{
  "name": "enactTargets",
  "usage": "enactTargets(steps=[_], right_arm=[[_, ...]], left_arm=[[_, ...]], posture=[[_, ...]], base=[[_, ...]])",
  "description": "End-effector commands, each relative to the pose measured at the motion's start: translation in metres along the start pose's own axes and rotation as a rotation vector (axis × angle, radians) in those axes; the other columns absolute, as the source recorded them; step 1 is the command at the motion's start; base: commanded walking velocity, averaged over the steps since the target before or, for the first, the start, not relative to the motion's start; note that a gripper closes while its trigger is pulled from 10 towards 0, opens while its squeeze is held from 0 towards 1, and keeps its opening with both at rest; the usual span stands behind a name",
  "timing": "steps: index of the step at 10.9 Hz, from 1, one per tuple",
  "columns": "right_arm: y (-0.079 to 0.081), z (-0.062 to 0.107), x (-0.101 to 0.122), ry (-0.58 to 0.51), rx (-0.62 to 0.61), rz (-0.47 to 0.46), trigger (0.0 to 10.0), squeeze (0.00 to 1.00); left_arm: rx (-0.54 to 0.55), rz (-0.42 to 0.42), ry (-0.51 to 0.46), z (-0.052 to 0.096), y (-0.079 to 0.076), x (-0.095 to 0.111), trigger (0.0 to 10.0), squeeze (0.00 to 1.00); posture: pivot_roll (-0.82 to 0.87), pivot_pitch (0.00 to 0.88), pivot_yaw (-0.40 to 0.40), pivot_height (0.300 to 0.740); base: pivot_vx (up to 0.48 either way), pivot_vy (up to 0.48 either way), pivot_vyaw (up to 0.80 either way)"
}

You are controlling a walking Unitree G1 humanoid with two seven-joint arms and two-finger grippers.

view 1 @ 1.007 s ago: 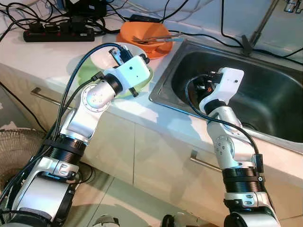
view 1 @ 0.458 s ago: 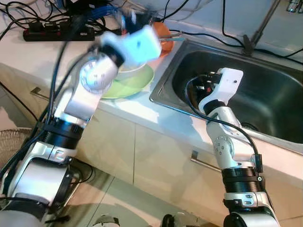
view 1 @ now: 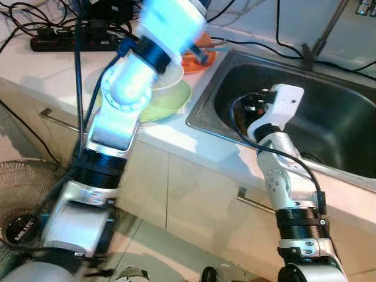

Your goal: Kitchen organization

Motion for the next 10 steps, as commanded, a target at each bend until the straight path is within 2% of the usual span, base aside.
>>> enactTargets(steps=[1,2,3,4,5,6,8,10], right_arm=[[-0.004,0.000,0.003,-0.013,-0.014,0.007,10.0,0.00],[-0.004,0.000,0.004,-0.020,-0.010,0.006,10.0,1.00],[-0.003,0.000,0.006,-0.031,-0.007,0.017,10.0,1.00],[-0.005,0.000,0.010,-0.046,-0.001,0.073,10.0,1.00],[-0.007,-0.001,0.014,-0.061,0.007,0.109,10.0,1.00],[-0.009,-0.001,0.021,-0.086,0.039,0.199,10.0,1.00],[-0.008,0.001,0.034,-0.134,0.098,0.272,10.0,1.00],[0.008,0.005,0.048,-0.203,0.221,0.324,10.0,1.00]], left_arm=[[-0.021,0.048,-0.046,-0.007,-0.002,0.014,10.0,0.00],[-0.009,0.163,-0.039,-0.006,0.001,0.012,10.0,0.00],[0.015,0.297,-0.021,-0.001,0.006,0.006,10.0,0.00],[0.038,0.417,0.002,0.005,0.012,-0.001,10.0,0.00],[0.043,0.486,0.034,0.004,0.011,-0.011,10.0,0.00],[0.047,0.534,0.076,0.004,0.013,-0.021,10.0,0.00],[0.060,0.599,0.125,0.003,0.022,-0.036,10.0,0.00],[0.045,0.640,0.160,0.001,0.014,-0.045,10.0,0.00]], posture=[[-0.01,0.045,-0.053,0.719],[-0.02,0.045,-0.051,0.719],[-0.02,0.046,-0.050,0.719],[-0.02,0.047,-0.049,0.719],[-0.02,0.047,-0.049,0.719],[-0.02,0.049,-0.046,0.719],[-0.03,0.051,-0.039,0.719],[-0.04,0.051,-0.034,0.719]], base=[[0.000,0.000,0.00],[0.000,0.000,0.00],[0.000,0.000,0.00],[0.000,0.000,0.00],[0.000,0.000,0.00],[0.000,0.000,0.00],[0.000,0.000,0.00],[0.000,0.000,0.00]])
Point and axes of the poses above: a point about 5 cm out from each wrist's last joint towards the gripper, its own z axis pointing back from the gripper into the wrist, its own x axis along the axis of the wrist's last joint, y = z × x, the point moved 2 cm from there along -z, pointing out of the wrist towards the gripper, and after that the axes turned 12 degrees about z, right-handed, at the moved point
